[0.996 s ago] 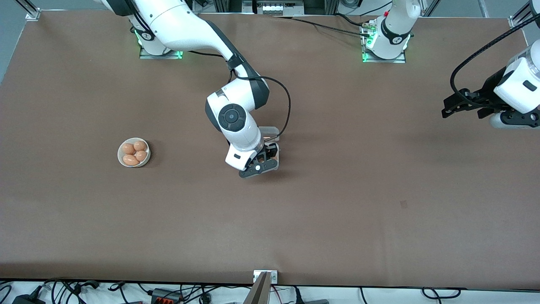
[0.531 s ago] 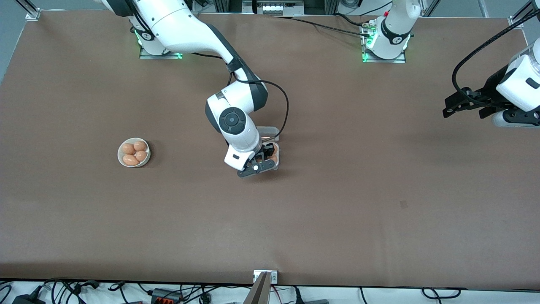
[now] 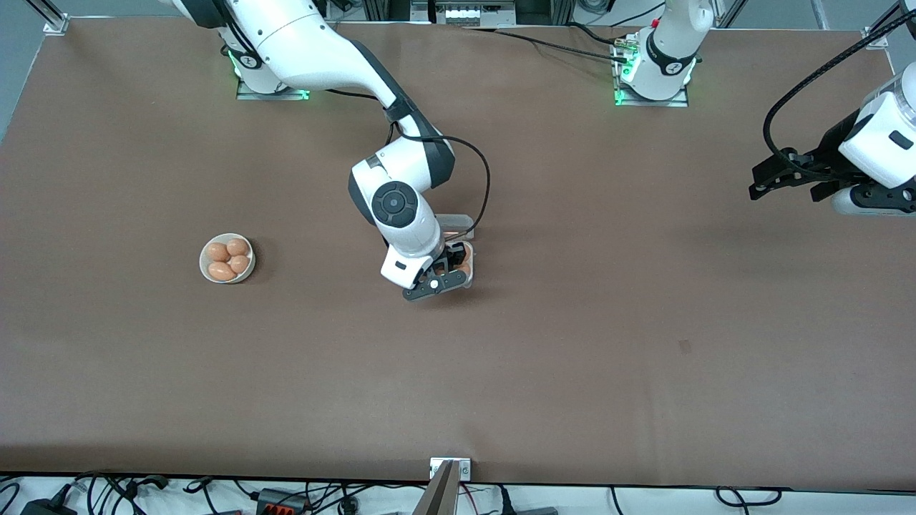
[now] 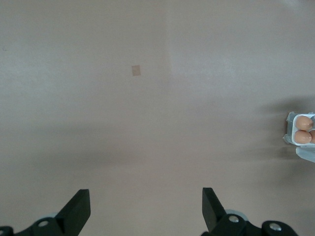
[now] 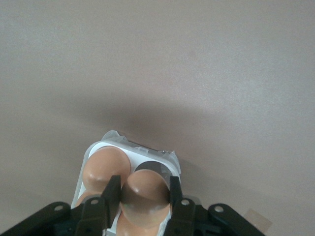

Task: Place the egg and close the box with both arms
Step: 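Lower the egg into the empty carton slot and open the right gripper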

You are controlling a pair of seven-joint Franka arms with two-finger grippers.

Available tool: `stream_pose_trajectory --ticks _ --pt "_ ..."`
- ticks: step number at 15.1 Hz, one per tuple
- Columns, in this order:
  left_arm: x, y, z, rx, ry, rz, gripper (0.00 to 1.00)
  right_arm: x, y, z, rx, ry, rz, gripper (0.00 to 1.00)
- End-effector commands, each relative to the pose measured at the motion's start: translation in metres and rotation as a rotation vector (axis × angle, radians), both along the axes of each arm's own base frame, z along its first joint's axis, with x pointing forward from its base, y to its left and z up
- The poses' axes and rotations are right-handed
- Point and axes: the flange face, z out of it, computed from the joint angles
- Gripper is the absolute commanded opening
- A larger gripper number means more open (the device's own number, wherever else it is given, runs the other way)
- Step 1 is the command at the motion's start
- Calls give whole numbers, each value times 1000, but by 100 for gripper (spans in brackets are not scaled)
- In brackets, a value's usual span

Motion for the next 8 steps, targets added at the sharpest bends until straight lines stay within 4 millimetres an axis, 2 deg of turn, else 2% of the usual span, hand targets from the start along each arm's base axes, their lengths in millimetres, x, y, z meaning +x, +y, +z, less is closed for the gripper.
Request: stream_pose_trajectory --ticks 1,8 --pt "2 -4 7 -11 -8 -3 100 -1 1 -5 0 -20 -14 2" --pt "3 2 6 -11 -9 8 100 0 2 -10 4 -29 -16 4"
